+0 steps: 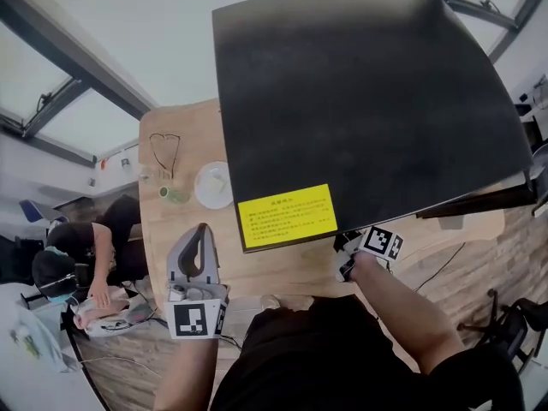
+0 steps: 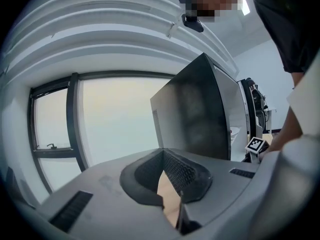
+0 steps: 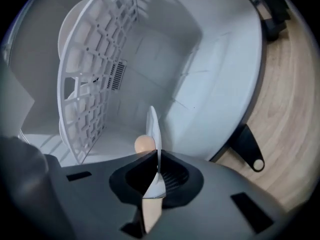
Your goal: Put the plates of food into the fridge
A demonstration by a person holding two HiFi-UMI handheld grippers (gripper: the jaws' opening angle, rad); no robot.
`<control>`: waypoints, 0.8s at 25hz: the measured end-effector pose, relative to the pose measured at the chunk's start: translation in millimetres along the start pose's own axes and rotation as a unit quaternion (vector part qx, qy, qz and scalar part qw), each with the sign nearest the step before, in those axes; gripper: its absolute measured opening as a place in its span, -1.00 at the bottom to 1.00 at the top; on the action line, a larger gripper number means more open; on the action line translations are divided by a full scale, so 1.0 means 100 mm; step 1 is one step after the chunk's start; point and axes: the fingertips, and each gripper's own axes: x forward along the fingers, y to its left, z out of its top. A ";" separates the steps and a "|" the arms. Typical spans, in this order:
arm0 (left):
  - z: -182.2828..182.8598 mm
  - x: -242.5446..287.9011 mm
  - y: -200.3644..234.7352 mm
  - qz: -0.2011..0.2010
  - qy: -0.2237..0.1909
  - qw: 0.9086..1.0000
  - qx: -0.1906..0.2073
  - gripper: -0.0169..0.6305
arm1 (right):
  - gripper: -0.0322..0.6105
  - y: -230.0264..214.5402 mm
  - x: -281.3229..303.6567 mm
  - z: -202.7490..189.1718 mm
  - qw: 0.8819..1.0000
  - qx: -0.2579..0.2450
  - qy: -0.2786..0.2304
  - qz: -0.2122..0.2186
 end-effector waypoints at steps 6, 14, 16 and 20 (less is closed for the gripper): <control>-0.10 -0.13 0.18 0.026 0.009 1.000 -0.008 -0.93 | -0.75 0.03 0.15 0.09 0.997 -0.057 0.009 -0.049; -0.12 -0.24 0.30 0.039 0.012 0.999 -0.010 -0.93 | -0.54 0.07 0.19 0.18 0.963 -0.218 0.034 -0.153; -0.07 -0.23 0.28 0.035 0.007 0.999 -0.008 -0.93 | -0.45 0.08 0.19 0.20 0.952 -0.249 0.039 -0.174; 0.05 -0.23 0.24 0.027 -0.010 1.000 -0.004 -0.93 | -0.30 0.08 0.17 0.22 0.946 -0.261 0.035 -0.188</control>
